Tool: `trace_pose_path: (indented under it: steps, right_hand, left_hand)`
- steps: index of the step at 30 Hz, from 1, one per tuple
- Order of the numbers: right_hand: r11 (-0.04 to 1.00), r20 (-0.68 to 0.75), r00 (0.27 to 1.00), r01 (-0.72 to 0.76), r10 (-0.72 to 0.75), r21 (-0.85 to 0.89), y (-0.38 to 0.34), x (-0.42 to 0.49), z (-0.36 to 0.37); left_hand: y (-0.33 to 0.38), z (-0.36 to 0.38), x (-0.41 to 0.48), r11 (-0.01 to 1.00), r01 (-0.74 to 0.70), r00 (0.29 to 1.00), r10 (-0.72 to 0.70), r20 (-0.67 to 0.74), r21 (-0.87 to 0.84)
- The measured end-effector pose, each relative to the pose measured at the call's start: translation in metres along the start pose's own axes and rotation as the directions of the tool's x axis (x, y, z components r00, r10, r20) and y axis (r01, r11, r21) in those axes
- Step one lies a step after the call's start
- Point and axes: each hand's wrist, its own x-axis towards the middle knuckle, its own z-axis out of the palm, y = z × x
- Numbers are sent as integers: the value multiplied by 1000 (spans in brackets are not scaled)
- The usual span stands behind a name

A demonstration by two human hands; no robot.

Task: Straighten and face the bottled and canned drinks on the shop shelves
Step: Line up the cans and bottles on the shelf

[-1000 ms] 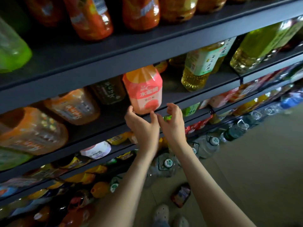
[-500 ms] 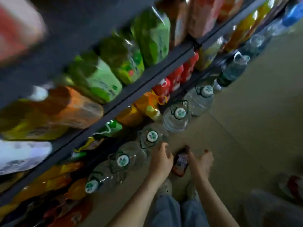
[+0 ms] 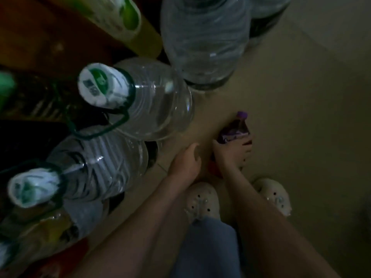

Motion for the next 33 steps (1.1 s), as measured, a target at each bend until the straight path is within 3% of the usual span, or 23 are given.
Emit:
trace_pose_path:
  steps: [4, 9, 12, 16, 20, 24, 28, 30, 33]
  right_hand:
    - [997, 22, 996, 82, -82, 2, 4, -14, -19]
    - [944, -16, 945, 328, -328, 40, -8, -88, -115]
    - [887, -46, 894, 448, -446, 115, -42, -154, -191]
    - [740, -133, 773, 633, -620, 227, -106, -246, -278]
    - [509, -177, 581, 796, -795, 327, -170, -336, -332]
    - [254, -202, 380, 849, -903, 463, -228, -411, -360]
    - [9, -271, 162, 872, -949, 490, -273, -465, -367]
    - [-64, -290, 103, 855, -952, 514, -283, -482, -368]
    - [-119, -326, 78, 831, -942, 543, -293, -503, -375]
  left_hand:
    - [4, -12, -23, 998, 32, 999, -33, -11, -54]
    - [46, -67, -105, 969, 10, 995, -33, -90, -248]
    - [87, -121, -172, 920, -62, 972, -32, -232, -386]
    - [141, -208, -256, 802, -220, 876, -88, -475, -555]
    - [170, -295, -317, 771, -403, 684, -105, -722, -493]
    - [176, -363, -358, 746, -491, 506, -176, -844, -450]
    - [167, -413, -390, 718, -629, 233, -192, -954, -298]
    - [162, -427, -402, 729, -647, 134, -179, -975, -223]
    - [160, -442, -422, 713, -684, 62, -151, -987, -152]
